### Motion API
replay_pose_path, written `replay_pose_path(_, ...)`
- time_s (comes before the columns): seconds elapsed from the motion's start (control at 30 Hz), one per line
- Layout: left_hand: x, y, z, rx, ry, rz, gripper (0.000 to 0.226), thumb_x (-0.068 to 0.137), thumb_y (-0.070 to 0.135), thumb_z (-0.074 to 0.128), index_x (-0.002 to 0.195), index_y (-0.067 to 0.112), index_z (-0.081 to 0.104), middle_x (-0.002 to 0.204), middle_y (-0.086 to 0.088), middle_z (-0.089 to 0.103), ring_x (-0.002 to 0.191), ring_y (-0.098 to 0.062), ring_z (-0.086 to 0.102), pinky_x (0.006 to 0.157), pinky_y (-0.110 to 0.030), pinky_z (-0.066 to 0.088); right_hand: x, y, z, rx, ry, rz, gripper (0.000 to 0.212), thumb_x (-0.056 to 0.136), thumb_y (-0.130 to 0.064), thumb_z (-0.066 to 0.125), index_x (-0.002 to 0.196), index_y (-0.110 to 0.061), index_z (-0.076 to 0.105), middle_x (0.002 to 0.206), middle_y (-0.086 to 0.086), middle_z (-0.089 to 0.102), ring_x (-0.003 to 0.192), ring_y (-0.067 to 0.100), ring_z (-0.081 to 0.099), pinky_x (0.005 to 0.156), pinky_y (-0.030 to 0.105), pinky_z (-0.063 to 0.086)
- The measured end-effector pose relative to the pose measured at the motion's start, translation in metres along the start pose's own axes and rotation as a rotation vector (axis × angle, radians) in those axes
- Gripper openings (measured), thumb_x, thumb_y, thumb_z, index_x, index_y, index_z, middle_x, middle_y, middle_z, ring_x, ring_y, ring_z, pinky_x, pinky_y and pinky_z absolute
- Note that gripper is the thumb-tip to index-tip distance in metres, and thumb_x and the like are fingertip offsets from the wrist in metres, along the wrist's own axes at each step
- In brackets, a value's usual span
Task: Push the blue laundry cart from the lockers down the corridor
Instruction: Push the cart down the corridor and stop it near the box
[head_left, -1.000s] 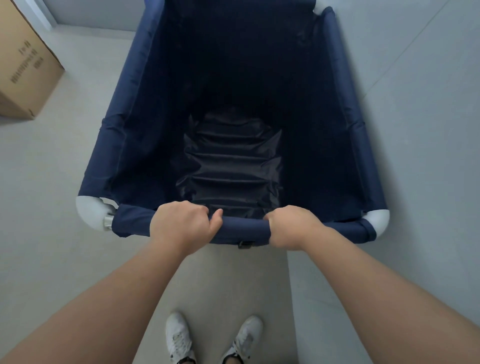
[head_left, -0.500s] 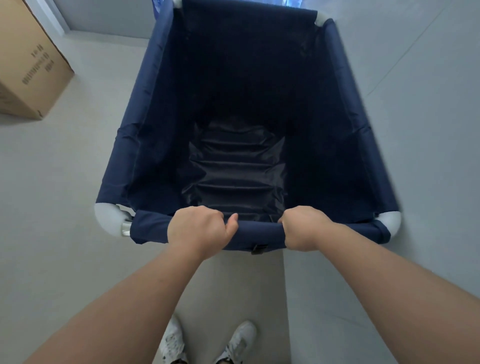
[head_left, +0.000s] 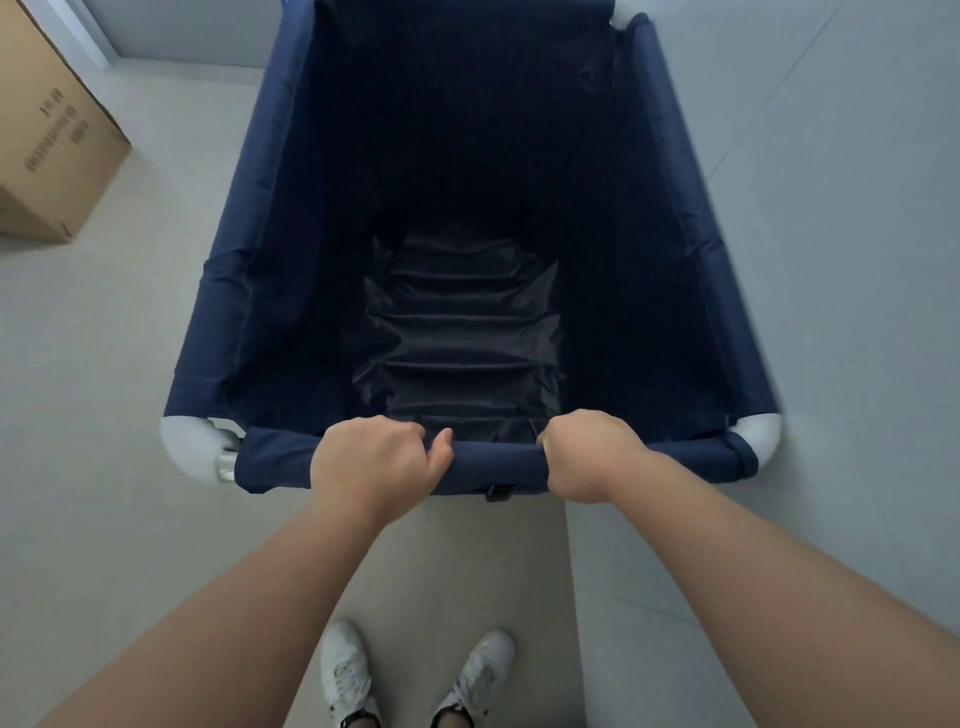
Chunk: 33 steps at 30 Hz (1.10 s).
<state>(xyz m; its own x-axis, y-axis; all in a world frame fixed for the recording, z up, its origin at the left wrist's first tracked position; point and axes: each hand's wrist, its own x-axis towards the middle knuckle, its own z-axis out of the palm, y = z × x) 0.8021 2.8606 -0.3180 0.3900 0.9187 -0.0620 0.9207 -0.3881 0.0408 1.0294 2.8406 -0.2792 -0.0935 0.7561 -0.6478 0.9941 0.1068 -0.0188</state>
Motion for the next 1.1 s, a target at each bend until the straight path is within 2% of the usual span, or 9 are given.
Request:
replay_pose_path(0.2, 0.002, 0.0, -0.002, -0.021, 0.006, 0.018, 0.059, 0.089, 0.058, 0.007, 0.059, 0.024, 0.044, 0.048, 0.005, 0.037, 0.051, -0.021, 0.044, 0.052, -0.033, 0.026, 0.0, 0.001, 0.001, -0.005, -0.004, 0.017, 0.01, 0.08, -0.016, 0.057, 0.087, -0.024, 0.057, 0.069, -0.005, 0.052, 0.058, 0.013, 0.046, 0.055, 0.03, 0.042)
replay_pose_path(0.27, 0.002, 0.0, -0.002, -0.024, 0.016, 0.035, 0.057, 0.09, 0.057, 0.007, 0.063, 0.024, 0.044, 0.054, 0.004, 0.046, 0.055, -0.022, 0.047, 0.055, -0.035, 0.028, 0.0, 0.003, 0.004, 0.012, 0.005, 0.007, 0.011, 0.081, -0.022, 0.058, 0.091, -0.026, 0.06, 0.07, -0.008, 0.053, 0.06, 0.013, 0.049, 0.053, 0.029, 0.04)
replay_pose_path(0.33, 0.004, 0.0, -0.001, -0.018, 0.023, 0.048, 0.057, 0.091, 0.056, 0.006, 0.066, 0.023, 0.046, 0.061, 0.003, 0.055, 0.06, -0.023, 0.052, 0.058, -0.036, 0.029, 0.001, 0.003, 0.007, 0.079, 0.037, 0.008, 0.017, 0.081, -0.038, 0.063, 0.097, -0.031, 0.062, 0.074, -0.011, 0.057, 0.068, 0.015, 0.057, 0.054, 0.029, 0.041)
replay_pose_path(0.4, 0.008, 0.0, -0.001, -0.002, 0.016, 0.043, 0.059, 0.091, 0.056, 0.006, 0.064, 0.023, 0.046, 0.058, 0.004, 0.052, 0.057, -0.022, 0.049, 0.056, -0.035, 0.028, 0.005, 0.004, 0.008, 0.173, 0.06, 0.022, 0.035, 0.073, -0.063, 0.062, 0.097, -0.038, 0.061, 0.078, -0.014, 0.062, 0.074, 0.012, 0.061, 0.058, 0.03, 0.046)
replay_pose_path(0.53, 0.016, -0.001, -0.001, -0.008, -0.014, 0.02, 0.06, 0.091, 0.057, 0.009, 0.06, 0.023, 0.048, 0.053, 0.003, 0.048, 0.053, -0.022, 0.048, 0.052, -0.033, 0.028, 0.011, 0.004, 0.004, 0.32, 0.067, 0.038, 0.071, 0.058, -0.095, 0.041, 0.107, -0.047, 0.059, 0.088, -0.019, 0.065, 0.084, 0.008, 0.06, 0.067, 0.032, 0.048)
replay_pose_path(0.7, 0.026, -0.004, -0.001, -0.001, -0.024, 0.023, 0.058, 0.091, 0.056, 0.008, 0.064, 0.024, 0.049, 0.058, 0.004, 0.052, 0.055, -0.021, 0.047, 0.053, -0.034, 0.028, 0.02, 0.012, 0.002, 0.487, 0.132, 0.114, 0.061, 0.083, -0.082, 0.022, 0.11, -0.045, 0.062, 0.094, -0.017, 0.065, 0.088, 0.011, 0.058, 0.068, 0.032, 0.042)
replay_pose_path(0.83, 0.03, -0.006, -0.002, 0.003, -0.045, 0.021, 0.058, 0.09, 0.057, 0.006, 0.071, 0.024, 0.05, 0.07, 0.003, 0.063, 0.06, -0.021, 0.047, 0.059, -0.035, 0.031, 0.031, 0.016, 0.001, 0.508, 0.163, 0.154, 0.054, 0.094, -0.069, 0.024, 0.127, -0.041, 0.056, 0.123, -0.007, 0.062, 0.107, 0.022, 0.056, 0.077, 0.039, 0.039)
replay_pose_path(0.97, 0.033, -0.008, -0.002, -0.086, -0.095, -0.034, 0.061, 0.091, 0.061, 0.013, 0.105, 0.029, 0.063, 0.099, 0.008, 0.07, 0.09, -0.018, 0.062, 0.077, -0.038, 0.045, 0.039, 0.025, -0.001, 0.691, 0.261, 0.2, 0.057, 0.095, -0.065, 0.038, 0.144, -0.037, 0.042, 0.147, -0.004, 0.047, 0.124, 0.025, 0.051, 0.083, 0.039, 0.037)
replay_pose_path(1.1, 0.036, -0.01, -0.009, -0.23, -0.071, -0.068, 0.06, 0.094, 0.064, 0.021, 0.129, 0.03, 0.056, 0.127, 0.009, 0.064, 0.113, -0.018, 0.059, 0.091, -0.041, 0.046, 0.038, 0.022, -0.004, 0.649, 0.302, 0.194, 0.069, 0.091, -0.065, 0.047, 0.151, -0.036, 0.03, 0.162, -0.004, 0.024, 0.133, 0.025, 0.046, 0.091, 0.043, 0.043)
